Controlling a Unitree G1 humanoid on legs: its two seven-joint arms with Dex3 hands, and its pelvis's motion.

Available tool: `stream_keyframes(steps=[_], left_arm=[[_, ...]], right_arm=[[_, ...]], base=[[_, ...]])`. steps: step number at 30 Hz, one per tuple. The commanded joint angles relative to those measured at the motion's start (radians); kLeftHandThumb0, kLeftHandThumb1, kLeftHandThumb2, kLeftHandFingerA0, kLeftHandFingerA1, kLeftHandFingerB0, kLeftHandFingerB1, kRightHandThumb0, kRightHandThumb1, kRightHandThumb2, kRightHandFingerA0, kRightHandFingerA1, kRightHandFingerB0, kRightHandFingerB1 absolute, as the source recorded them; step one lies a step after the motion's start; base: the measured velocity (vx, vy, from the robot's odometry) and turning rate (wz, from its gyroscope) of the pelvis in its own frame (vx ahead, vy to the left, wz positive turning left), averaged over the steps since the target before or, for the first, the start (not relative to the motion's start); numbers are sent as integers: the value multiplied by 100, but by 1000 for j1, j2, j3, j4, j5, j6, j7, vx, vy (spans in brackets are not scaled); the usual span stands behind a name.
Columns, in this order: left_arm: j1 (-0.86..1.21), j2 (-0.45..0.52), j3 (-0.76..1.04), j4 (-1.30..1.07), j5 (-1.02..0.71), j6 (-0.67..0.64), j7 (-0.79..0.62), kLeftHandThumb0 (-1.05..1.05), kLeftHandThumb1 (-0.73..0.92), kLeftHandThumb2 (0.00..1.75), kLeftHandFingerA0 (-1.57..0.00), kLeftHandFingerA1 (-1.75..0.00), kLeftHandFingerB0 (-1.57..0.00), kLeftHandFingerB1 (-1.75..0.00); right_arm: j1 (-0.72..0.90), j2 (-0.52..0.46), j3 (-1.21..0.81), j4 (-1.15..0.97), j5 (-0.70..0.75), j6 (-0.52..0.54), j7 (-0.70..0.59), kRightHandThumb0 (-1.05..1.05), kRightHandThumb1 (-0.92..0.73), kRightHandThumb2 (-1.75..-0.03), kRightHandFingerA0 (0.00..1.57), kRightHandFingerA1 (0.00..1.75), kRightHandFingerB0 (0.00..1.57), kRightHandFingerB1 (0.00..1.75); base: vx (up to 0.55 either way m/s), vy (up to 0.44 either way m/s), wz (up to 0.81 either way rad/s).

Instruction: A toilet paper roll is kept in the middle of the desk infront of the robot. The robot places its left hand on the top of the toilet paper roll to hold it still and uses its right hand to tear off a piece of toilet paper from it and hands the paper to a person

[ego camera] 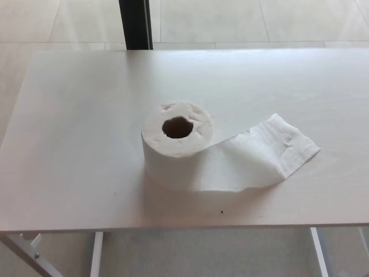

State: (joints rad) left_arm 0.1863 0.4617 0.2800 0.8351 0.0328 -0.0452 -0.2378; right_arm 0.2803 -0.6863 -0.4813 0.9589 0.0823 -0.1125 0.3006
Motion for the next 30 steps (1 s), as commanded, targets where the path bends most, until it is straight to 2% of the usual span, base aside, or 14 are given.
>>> stream_keyframes(steps=[1, 4, 5, 7, 8, 10, 15, 16, 21, 23, 24, 25, 26, 30], left_arm=[[19, 60, 152, -170, -150, 109, -25, -54, 82, 64, -52, -51, -40, -41], [20, 79, 212, -255, -166, 163, -20, -56, 82, 64, -50, -50, -34, -39], [9, 87, 241, -294, -176, 178, -7, -58, 63, 98, -45, -62, -29, -53], [-8, 96, 276, -359, -196, 206, -15, -57, 81, 64, -49, -53, -35, -40], [-32, 99, 299, -390, -212, 224, 2, -59, 62, 98, -47, -63, -35, -55], [-188, 169, 357, -433, -233, 309, 58, -76, 74, 62, -61, -67, -57, -54], [-374, 222, 378, -674, -217, 467, 139, -92, 68, 61, -67, -96, -73, -75], [-416, 230, 372, -734, -208, 510, 158, -86, 72, 62, -61, -95, -63, -74], [-613, 209, 229, -945, -103, 584, 192, -49, 81, 64, -43, -53, -41, -46], [-646, 194, 193, -981, -86, 602, 189, -48, 82, 64, -42, -54, -38, -46], [-665, 181, 163, -1001, -79, 588, 179, -43, 62, 104, -40, -65, -29, -56], [-687, 168, 134, -1017, -75, 594, 174, -45, 81, 64, -42, -59, -40, -49], [-738, 142, 68, -1053, -66, 633, 163, -46, 61, 101, -38, -65, -28, -56], [-816, 58, -112, -988, 25, 567, 133, -48, 55, 92, -30, -58, -28, -53]], right_arm=[[-41, -48, -172, -53, 195, -16, 112, -35, -45, -99, 2, 51, 0, 49], [-64, -70, -204, -83, 180, -10, 78, -35, -43, -98, 1, 50, 0, 49], [-68, -74, -219, -115, 184, -22, 74, -36, -42, -98, 1, 51, 0, 49], [-81, -81, -251, -160, 200, -22, 80, -35, -44, -98, 1, 51, 0, 50], [-91, -88, -265, -187, 210, -3, 80, -62, -62, -61, 14, 37, 10, 22], [-160, -112, -316, -311, 275, 43, 102, -37, -34, -94, 1, 52, 0, 50], [-270, -129, -313, -507, 309, 79, 109, -81, -57, -58, 22, 58, 23, 40], [-291, -128, -305, -570, 322, 110, 105, -76, -45, -84, 22, 59, 19, 48], [-394, -113, -191, -857, 356, 238, 93, -64, -56, -57, 23, 38, 24, 28], [-411, -113, -153, -906, 342, 263, 96, -64, -58, -58, 22, 37, 22, 27], [-424, -112, -120, -932, 323, 251, 109, -60, -60, -59, 18, 37, 17, 27], [-437, -108, -85, -960, 297, 253, 102, -68, -61, -58, 23, 36, 18, 27], [-470, -98, -12, -1017, 250, 269, 90, -67, -61, -59, 24, 35, 21, 27], [-582, -31, 164, -1065, 143, 289, 69, -65, -59, -57, 24, 40, 24, 29]], base=[[0, 0, 0], [0, 0, 0], [0, 0, 0], [0, 0, 0], [0, 0, 0], [0, 0, 0], [0, 0, 0], [0, 0, 0], [0, 0, 0], [0, 0, 0], [0, 0, 0], [0, 0, 0], [0, 0, 0], [0, 0, 0]])
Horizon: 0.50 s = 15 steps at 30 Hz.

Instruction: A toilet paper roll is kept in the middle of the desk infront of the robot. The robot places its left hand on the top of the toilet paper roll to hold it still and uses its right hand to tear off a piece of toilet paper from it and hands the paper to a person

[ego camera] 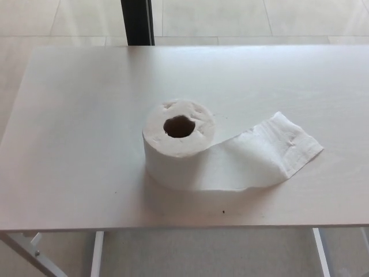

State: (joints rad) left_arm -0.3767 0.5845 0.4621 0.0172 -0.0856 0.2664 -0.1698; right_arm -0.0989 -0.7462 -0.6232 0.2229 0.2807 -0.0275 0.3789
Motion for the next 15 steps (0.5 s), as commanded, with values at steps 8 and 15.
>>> stream_keyframes(steps=[8, 15], left_arm=[[-260, -162, -534, -160, 254, 217, 54, -51, 73, 61, -45, -53, -39, -46], [-309, -234, -730, -62, 349, 209, 54, -48, 72, 60, -49, -56, -40, -46]], right_arm=[[-274, 134, 499, -331, -123, 241, -10, -67, -59, -58, 25, 46, 26, 31], [-352, 199, 675, -238, -234, 323, -40, -67, -56, -58, 22, 41, 26, 29]], base=[[0, 0, 0], [0, 0, 0]])
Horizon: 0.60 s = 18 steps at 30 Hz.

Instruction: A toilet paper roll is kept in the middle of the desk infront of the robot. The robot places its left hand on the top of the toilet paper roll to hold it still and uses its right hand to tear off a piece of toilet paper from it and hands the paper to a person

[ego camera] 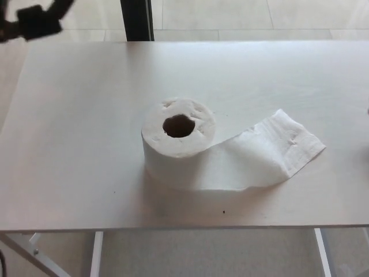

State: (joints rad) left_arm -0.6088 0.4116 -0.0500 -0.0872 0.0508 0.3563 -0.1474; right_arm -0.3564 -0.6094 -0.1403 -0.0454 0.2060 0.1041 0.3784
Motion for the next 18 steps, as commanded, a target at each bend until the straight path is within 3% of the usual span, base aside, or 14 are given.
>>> stream_keyframes(steps=[1, 7, 8, 9, 10, 11, 13, 15, 16, 17, 18], left_arm=[[-85, -65, -236, 48, 219, 128, 25, -46, 72, 60, -49, -56, -39, -46], [-94, -77, -315, 61, 264, 147, 21, -48, 72, 60, -50, -56, -42, -45], [-90, -76, -331, 61, 279, 145, 23, -52, 56, 91, -49, -68, -39, -57], [-87, -75, -341, 64, 288, 147, 26, -49, 72, 61, -63, -114, -44, -46], [-81, -74, -347, 65, 292, 150, 26, -50, 72, 61, -61, -96, -43, -46], [-77, -72, -350, 65, 293, 152, 23, -50, 72, 61, -61, -96, -43, -46], [-58, -66, -363, 75, 304, 149, 21, -49, 73, 61, -43, -58, -42, -44], [-48, -68, -368, 79, 313, 137, 23, -49, 73, 61, -41, -57, -42, -45], [-44, -68, -370, 75, 316, 150, 16, -53, 57, 96, -39, -61, -32, -54], [-34, -68, -374, 68, 320, 166, 7, -50, 73, 61, -42, -49, -42, -43], [-25, -71, -374, 69, 325, 158, 11, -50, 72, 61, -45, -52, -43, -43]], right_arm=[[-105, 72, 212, 53, -176, 180, -44, -66, -56, -57, 21, 41, 26, 29], [-141, 95, 290, 134, -244, 135, -63, -69, -57, -57, 19, 43, 25, 30], [-147, 104, 300, 156, -252, 119, -70, -69, -56, -58, 18, 42, 25, 30], [-153, 107, 306, 165, -257, 117, -68, -73, -46, -83, 12, 50, 16, 42], [-158, 106, 315, 166, -263, 126, -63, -73, -47, -84, 9, 50, 16, 42], [-162, 104, 320, 166, -270, 132, -61, -73, -47, -84, 9, 50, 16, 42], [-162, 106, 329, 144, -277, 169, -58, -72, -47, -84, 8, 50, 17, 43], [-154, 104, 333, 143, -288, 147, -58, -71, -47, -84, 9, 51, 17, 43], [-150, 104, 340, 139, -303, 144, -65, -70, -59, -59, 17, 46, 27, 31], [-141, 102, 352, 130, -326, 135, -73, -71, -47, -84, 15, 53, 20, 43], [-134, 100, 356, 121, -333, 132, -68, -71, -48, -85, 13, 52, 19, 43]], base=[[0, 0, 0], [0, 0, 0], [0, 0, 0], [0, 0, 0], [0, 0, 0], [0, 0, 0], [0, 0, 0], [0, 0, 0], [0, 0, 0], [0, 0, 0], [0, 0, 0]])
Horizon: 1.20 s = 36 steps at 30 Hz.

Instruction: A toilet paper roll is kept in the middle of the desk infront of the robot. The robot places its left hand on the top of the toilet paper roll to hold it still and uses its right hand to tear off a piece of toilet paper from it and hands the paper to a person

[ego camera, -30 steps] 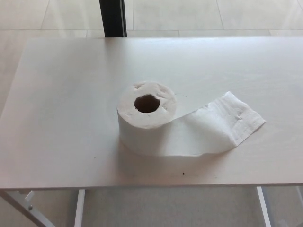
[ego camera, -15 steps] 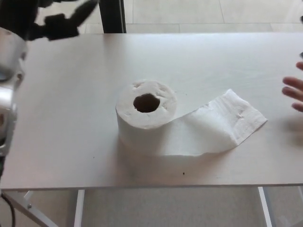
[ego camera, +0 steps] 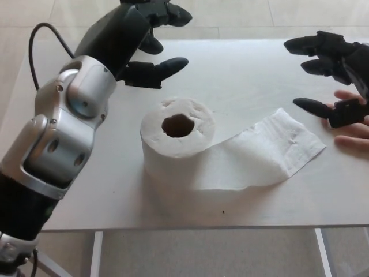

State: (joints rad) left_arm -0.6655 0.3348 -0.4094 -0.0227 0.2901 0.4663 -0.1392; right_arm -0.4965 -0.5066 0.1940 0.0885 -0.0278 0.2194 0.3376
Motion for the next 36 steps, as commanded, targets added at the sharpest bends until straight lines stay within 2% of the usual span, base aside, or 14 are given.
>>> stream_keyframes(steps=[1, 2, 9, 10, 13, 14, 24, 26, 33, 34, 35, 36], left_arm=[[38, 3, -16, 6, 91, 41, 4, -50, 72, 61, -46, -52, -43, -43], [43, 0, -19, 7, 97, 37, 4, -50, 71, 61, -47, -52, -44, -44], [78, -18, -31, 11, 138, 5, 15, -50, 72, 61, -49, -55, -48, -46], [83, -23, -36, 21, 149, -15, 27, -51, 72, 61, -50, -56, -49, -46], [99, -30, -58, 19, 181, -12, 37, -52, 73, 62, -48, -54, -49, -45], [108, -40, -63, 16, 188, -9, 41, -53, 74, 62, -47, -52, -48, -45], [152, -135, -52, 41, 229, -31, 120, -54, 71, 62, -51, -61, -53, -48], [157, -144, -50, 39, 243, -23, 128, -52, 73, 63, -51, -57, -53, -47], [188, -164, -23, 38, 245, -47, 159, -51, 75, 62, -51, -58, -57, -48], [191, -165, -22, 40, 246, -55, 165, -51, 74, 62, -51, -58, -57, -48], [198, -175, -18, 46, 244, -63, 178, -51, 74, 62, -53, -58, -58, -49], [200, -179, -17, 51, 247, -68, 182, -51, 74, 62, -52, -58, -58, -49]], right_arm=[[11, -3, 27, -16, -104, 18, -20, -70, -48, -83, 15, 53, 19, 43], [15, 0, 31, -13, -108, 15, -18, -65, -61, -58, 19, 46, 29, 30], [19, 19, 84, 3, -149, -5, 12, -66, -60, -58, 20, 48, 28, 32], [20, 20, 94, 2, -154, 11, 21, -69, -47, -84, 12, 52, 19, 45], [37, 30, 120, 10, -171, -17, 24, -68, -46, -83, 12, 52, 21, 45], [42, 41, 132, 10, -174, -4, 28, -67, -45, -82, 9, 52, 21, 45], [45, 43, 207, 2, -242, 60, 71, -63, -45, -79, 11, 50, 19, 42], [47, 41, 215, 20, -254, 44, 73, -63, -44, -80, 9, 53, 17, 45], [42, 37, 219, 44, -283, 27, 85, -68, -44, -81, 6, 54, 11, 45], [39, 38, 223, 43, -289, 34, 88, -37, -32, -93, 5, 56, 0, 49], [29, 38, 239, 29, -312, 62, 97, -72, -43, -84, 2, 38, 9, 40], [27, 37, 247, 29, -327, 52, 91, -72, -43, -83, 2, 33, 9, 39]], base=[[0, 0, 0], [0, 0, 0], [0, 0, 0], [0, 0, 0], [0, 0, 0], [0, 0, 0], [0, 0, 0], [0, 0, 0], [0, 0, 0], [0, 0, 0], [0, 0, 0], [0, 0, 0]])
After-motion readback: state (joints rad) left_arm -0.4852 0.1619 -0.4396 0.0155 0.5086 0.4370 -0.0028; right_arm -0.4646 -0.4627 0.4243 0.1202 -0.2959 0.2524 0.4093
